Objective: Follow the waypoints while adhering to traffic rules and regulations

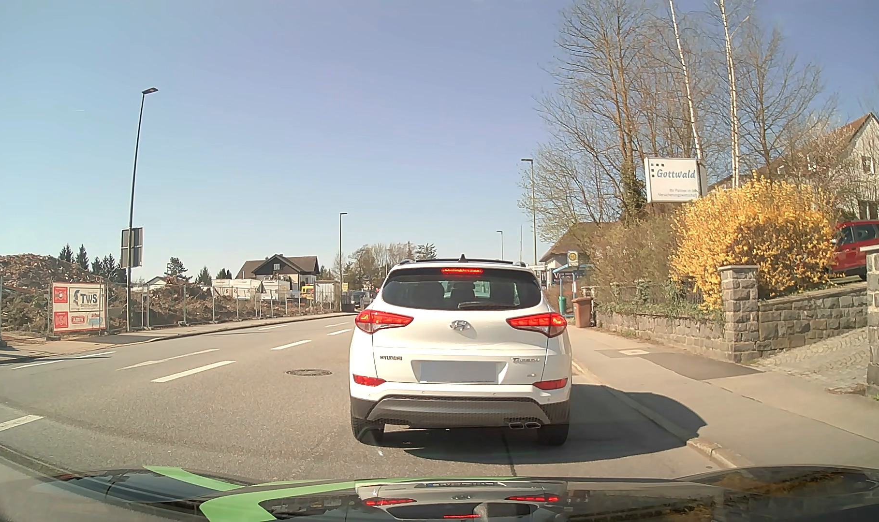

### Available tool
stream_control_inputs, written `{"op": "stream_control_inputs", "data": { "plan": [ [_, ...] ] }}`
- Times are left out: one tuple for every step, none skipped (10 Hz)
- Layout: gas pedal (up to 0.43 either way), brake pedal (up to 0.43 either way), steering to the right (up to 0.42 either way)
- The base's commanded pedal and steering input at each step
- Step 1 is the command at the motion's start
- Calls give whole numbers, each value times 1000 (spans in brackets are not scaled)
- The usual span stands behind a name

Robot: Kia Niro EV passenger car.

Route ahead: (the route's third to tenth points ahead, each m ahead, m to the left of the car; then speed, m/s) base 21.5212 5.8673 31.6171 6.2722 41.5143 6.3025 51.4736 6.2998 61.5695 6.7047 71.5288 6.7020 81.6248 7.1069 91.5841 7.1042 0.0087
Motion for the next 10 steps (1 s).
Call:
{"op": "stream_control_inputs", "data": {
  "plan": [
    [0, 311, -9],
    [0, 311, -9],
    [0, 311, -9],
    [0, 305, -9],
    [0, 311, -9],
    [0, 311, -9],
    [0, 311, -9],
    [0, 311, -9],
    [0, 305, -9],
    [0, 311, -9]
  ]
}}
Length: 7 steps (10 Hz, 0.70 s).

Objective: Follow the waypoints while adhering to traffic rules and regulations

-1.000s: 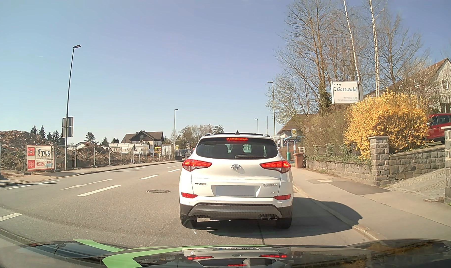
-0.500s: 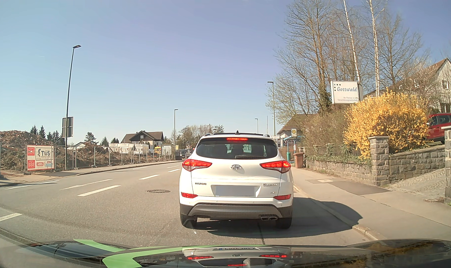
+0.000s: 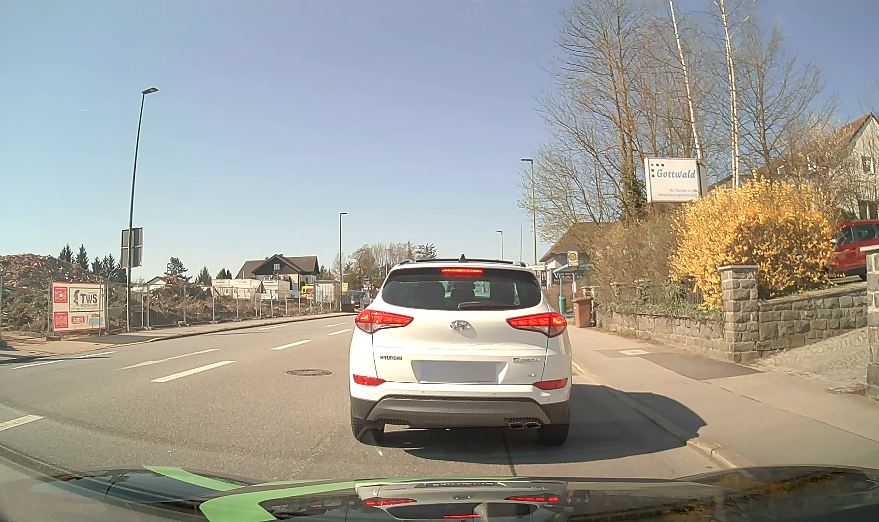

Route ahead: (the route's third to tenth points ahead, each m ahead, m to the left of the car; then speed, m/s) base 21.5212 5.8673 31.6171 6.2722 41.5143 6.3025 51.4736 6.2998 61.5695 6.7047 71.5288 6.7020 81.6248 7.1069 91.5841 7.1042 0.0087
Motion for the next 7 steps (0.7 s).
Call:
{"op": "stream_control_inputs", "data": {
  "plan": [
    [0, 305, -9],
    [0, 311, -9],
    [0, 311, -9],
    [0, 311, -9],
    [0, 311, -9],
    [0, 311, -9],
    [0, 311, -9]
  ]
}}
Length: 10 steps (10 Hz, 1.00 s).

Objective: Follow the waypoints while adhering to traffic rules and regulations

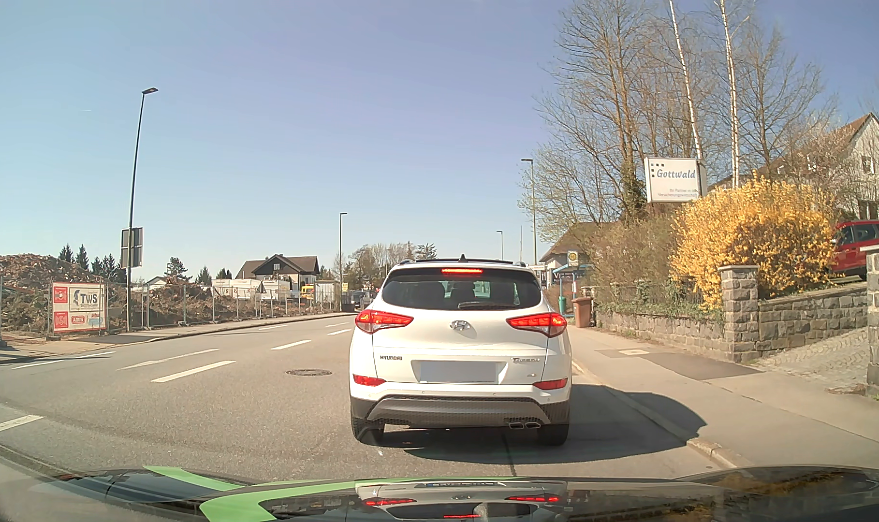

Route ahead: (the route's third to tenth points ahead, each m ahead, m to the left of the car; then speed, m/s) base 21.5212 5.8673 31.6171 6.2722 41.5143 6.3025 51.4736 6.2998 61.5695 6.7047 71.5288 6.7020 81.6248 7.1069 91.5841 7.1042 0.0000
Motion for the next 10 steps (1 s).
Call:
{"op": "stream_control_inputs", "data": {
  "plan": [
    [0, 311, -9],
    [0, 311, -9],
    [0, 311, -9],
    [0, 305, -9],
    [0, 311, -9],
    [0, 311, -9],
    [0, 311, -9],
    [0, 311, -9],
    [0, 311, -9],
    [0, 311, -9]
  ]
}}
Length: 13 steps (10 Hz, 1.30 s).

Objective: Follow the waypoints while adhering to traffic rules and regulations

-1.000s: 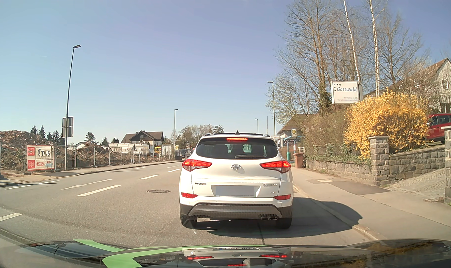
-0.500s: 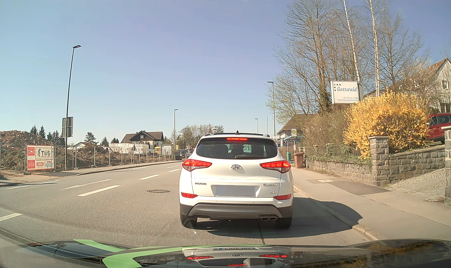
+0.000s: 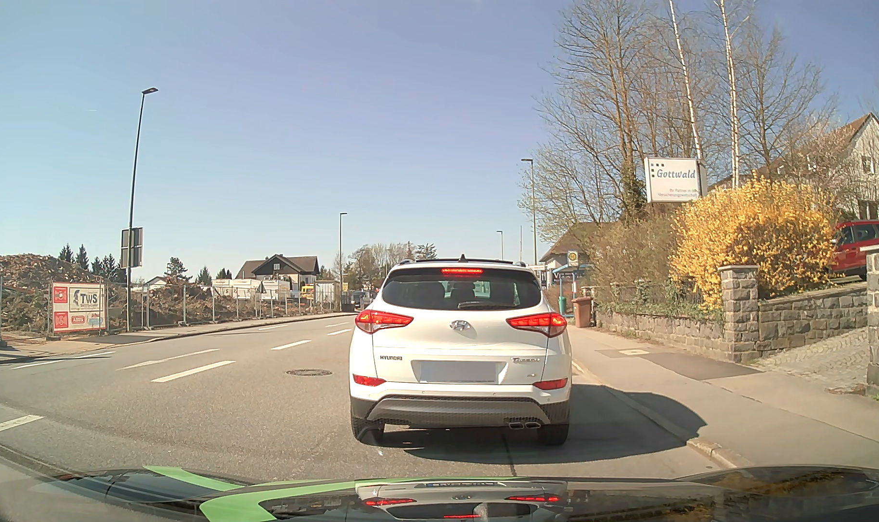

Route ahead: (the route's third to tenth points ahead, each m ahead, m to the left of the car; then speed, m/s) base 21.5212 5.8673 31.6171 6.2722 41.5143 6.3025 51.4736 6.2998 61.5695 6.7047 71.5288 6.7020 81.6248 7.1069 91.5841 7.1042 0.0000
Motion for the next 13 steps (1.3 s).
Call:
{"op": "stream_control_inputs", "data": {
  "plan": [
    [0, 311, -9],
    [0, 311, -9],
    [0, 311, -9],
    [0, 311, -9],
    [0, 311, -9],
    [0, 311, -9],
    [0, 311, -9],
    [0, 311, -9],
    [0, 311, -9],
    [0, 311, -9],
    [0, 305, -9],
    [0, 311, -9],
    [0, 305, -9]
  ]
}}
